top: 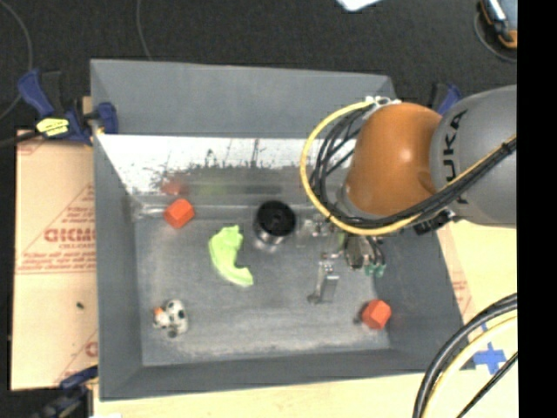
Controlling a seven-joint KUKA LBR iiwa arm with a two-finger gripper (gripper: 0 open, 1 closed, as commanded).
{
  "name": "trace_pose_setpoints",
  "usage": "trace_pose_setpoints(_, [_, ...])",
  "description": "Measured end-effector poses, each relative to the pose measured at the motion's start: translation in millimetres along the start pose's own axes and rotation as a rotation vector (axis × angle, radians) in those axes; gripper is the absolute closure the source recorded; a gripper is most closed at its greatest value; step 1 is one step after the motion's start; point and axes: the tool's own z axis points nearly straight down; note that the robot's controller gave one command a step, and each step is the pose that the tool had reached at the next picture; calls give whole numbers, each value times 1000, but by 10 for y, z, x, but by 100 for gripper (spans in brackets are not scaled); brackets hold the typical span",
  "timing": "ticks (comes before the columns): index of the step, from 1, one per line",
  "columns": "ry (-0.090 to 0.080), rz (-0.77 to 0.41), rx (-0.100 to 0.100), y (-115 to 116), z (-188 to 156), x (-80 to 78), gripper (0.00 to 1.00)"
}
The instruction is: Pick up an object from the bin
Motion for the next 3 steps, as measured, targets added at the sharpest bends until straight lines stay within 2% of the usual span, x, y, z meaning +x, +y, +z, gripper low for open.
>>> trace_pose_setpoints(1, [-8, 0, 0, -1, -46, -15, 0])
trace_pose_setpoints(2, [-6, -180, 1, 198, 22, -409, 0])
trace_pose_setpoints(3, [-10, -93, 0, 298, 253, -581, 0])
